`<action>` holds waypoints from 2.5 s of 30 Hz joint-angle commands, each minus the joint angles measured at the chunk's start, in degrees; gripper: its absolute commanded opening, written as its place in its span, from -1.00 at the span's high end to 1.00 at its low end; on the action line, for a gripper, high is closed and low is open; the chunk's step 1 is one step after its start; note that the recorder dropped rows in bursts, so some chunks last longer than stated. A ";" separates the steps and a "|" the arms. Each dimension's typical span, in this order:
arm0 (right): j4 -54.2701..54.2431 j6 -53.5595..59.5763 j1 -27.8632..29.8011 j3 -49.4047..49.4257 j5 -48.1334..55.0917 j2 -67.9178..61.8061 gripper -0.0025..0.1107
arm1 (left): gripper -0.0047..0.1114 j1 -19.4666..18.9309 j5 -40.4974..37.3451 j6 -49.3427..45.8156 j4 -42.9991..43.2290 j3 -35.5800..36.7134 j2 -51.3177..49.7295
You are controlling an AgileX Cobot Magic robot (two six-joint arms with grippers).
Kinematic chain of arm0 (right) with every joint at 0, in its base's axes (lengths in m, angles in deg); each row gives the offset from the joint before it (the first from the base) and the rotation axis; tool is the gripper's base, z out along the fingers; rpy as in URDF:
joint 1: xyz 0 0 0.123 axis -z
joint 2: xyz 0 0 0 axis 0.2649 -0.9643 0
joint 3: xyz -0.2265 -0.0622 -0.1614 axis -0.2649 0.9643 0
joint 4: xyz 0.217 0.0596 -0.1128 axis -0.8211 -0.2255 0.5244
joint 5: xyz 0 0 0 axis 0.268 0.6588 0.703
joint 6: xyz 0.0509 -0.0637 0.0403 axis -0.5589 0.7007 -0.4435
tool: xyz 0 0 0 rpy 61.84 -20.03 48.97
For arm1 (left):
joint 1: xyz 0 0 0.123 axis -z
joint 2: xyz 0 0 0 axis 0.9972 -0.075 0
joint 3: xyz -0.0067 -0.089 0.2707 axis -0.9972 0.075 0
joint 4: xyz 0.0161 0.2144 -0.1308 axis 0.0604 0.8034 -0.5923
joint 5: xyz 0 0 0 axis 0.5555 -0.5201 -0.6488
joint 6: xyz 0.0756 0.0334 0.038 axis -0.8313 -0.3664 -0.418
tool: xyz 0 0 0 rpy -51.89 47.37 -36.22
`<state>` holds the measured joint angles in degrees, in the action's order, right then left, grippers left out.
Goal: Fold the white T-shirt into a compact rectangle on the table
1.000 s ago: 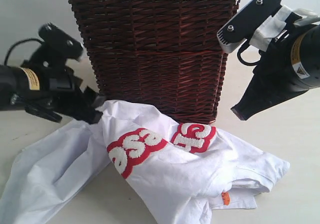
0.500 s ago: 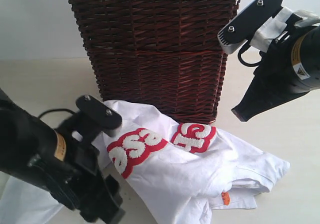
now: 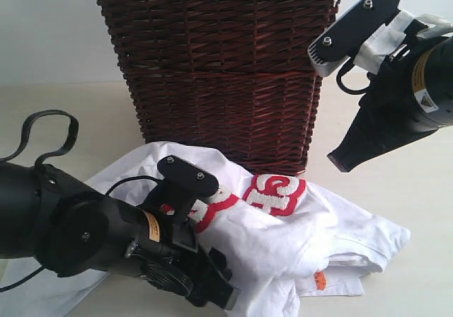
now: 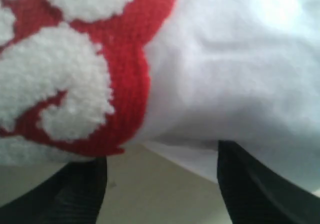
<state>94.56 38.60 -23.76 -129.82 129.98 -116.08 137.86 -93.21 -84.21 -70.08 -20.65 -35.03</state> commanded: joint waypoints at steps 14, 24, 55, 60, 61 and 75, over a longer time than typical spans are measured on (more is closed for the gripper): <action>0.15 0.06 0.14 -0.39 -0.56 0.40 0.96 | 0.51 5.12 8.77 -3.48 -0.15 -11.18 -0.04; 0.05 0.06 0.14 -0.39 -0.10 0.40 0.96 | 0.06 3.78 7.36 -6.53 -0.06 -13.30 -2.27; 0.11 0.06 0.14 -0.39 -0.50 0.40 0.96 | 0.14 3.92 24.44 -43.57 5.46 1.03 -5.02; 0.11 0.06 0.14 -0.39 -0.50 0.40 0.96 | 0.13 3.92 37.98 -42.59 5.19 1.03 -8.22; 0.11 0.06 0.14 -0.39 -0.50 0.40 0.96 | 0.13 3.92 40.44 -41.99 5.19 1.03 -8.59; -0.06 0.06 0.14 -0.39 0.31 0.40 0.96 | 0.13 3.78 51.06 -42.32 -5.47 -3.94 -11.44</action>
<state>94.56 38.60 -23.76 -129.82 129.87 -116.08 141.71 -42.93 -126.68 -74.22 -23.99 -45.84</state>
